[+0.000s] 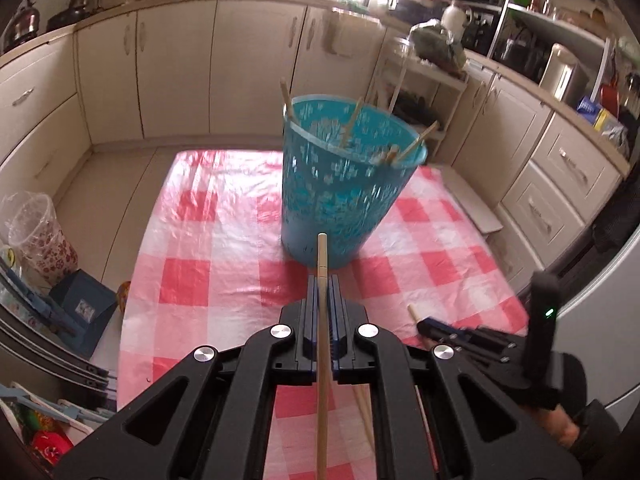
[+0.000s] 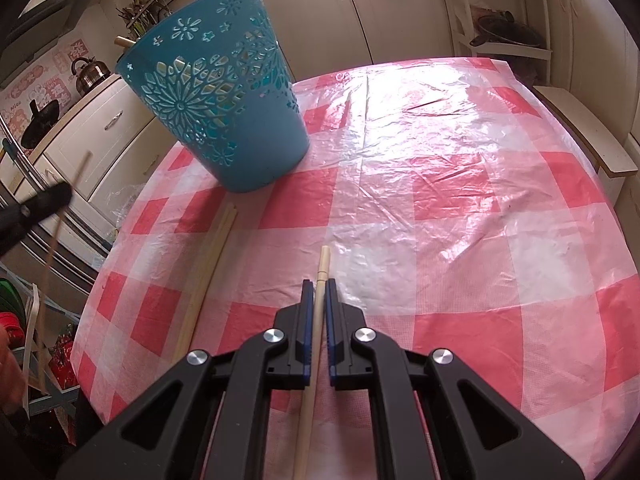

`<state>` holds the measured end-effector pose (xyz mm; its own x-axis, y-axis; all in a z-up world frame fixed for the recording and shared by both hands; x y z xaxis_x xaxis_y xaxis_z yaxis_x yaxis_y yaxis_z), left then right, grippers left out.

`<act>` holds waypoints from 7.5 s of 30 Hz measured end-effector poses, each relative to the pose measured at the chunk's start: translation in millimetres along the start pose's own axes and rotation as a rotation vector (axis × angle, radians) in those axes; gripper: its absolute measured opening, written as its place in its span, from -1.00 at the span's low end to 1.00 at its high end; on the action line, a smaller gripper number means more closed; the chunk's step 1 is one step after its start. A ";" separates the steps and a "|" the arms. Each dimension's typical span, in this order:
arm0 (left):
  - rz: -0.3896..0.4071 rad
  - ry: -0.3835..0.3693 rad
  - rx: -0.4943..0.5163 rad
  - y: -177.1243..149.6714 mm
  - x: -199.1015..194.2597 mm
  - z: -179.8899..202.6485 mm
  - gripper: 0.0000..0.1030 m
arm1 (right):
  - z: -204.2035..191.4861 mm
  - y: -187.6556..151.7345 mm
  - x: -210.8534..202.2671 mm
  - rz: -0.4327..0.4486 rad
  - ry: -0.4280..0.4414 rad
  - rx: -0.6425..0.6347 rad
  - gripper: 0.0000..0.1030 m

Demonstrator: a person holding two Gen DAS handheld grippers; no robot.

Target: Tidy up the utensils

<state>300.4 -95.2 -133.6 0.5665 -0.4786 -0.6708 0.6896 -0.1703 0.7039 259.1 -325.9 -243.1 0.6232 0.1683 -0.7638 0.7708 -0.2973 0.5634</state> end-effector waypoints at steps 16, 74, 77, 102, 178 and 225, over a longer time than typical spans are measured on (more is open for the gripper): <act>0.420 -0.015 -0.056 153.2 -31.2 26.9 -0.91 | 2.2 0.3 -0.1 0.001 0.014 0.016 -0.87; 0.112 0.297 -0.267 -58.1 64.4 -85.3 0.80 | -14.2 -7.8 -7.2 0.024 -0.084 -0.098 -0.42; 0.096 0.263 -0.283 -58.0 70.2 -88.7 0.82 | -26.7 -8.9 -2.2 0.016 -0.174 -0.182 -0.49; 0.045 0.215 -0.273 -59.9 79.6 -84.0 0.85 | -30.7 34.9 -73.3 0.128 0.106 -0.001 -0.89; 0.060 0.242 -0.275 -59.0 77.6 -82.8 0.85 | -93.9 15.0 43.8 -0.006 -0.131 -0.203 -0.58; 0.118 0.080 -0.105 -1.1 25.3 -18.1 -0.91 | -0.4 10.2 -4.8 0.051 -0.039 -0.006 -0.56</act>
<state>322.2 -91.6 -155.5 0.6773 -0.4191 -0.6047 0.6573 -0.0246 0.7533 264.0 -329.3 -233.6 0.6561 0.1165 -0.7457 0.7392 -0.2985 0.6037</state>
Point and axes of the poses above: each gripper's, at about its wrist camera, not at the fingertips, and x roughly the way its jaws point, z to its right, y to its top, the point moved 2 cm from there along x, roughly the way its jaws point, and after that the axes turned 1 degree about -y, right-handed, at the moved point
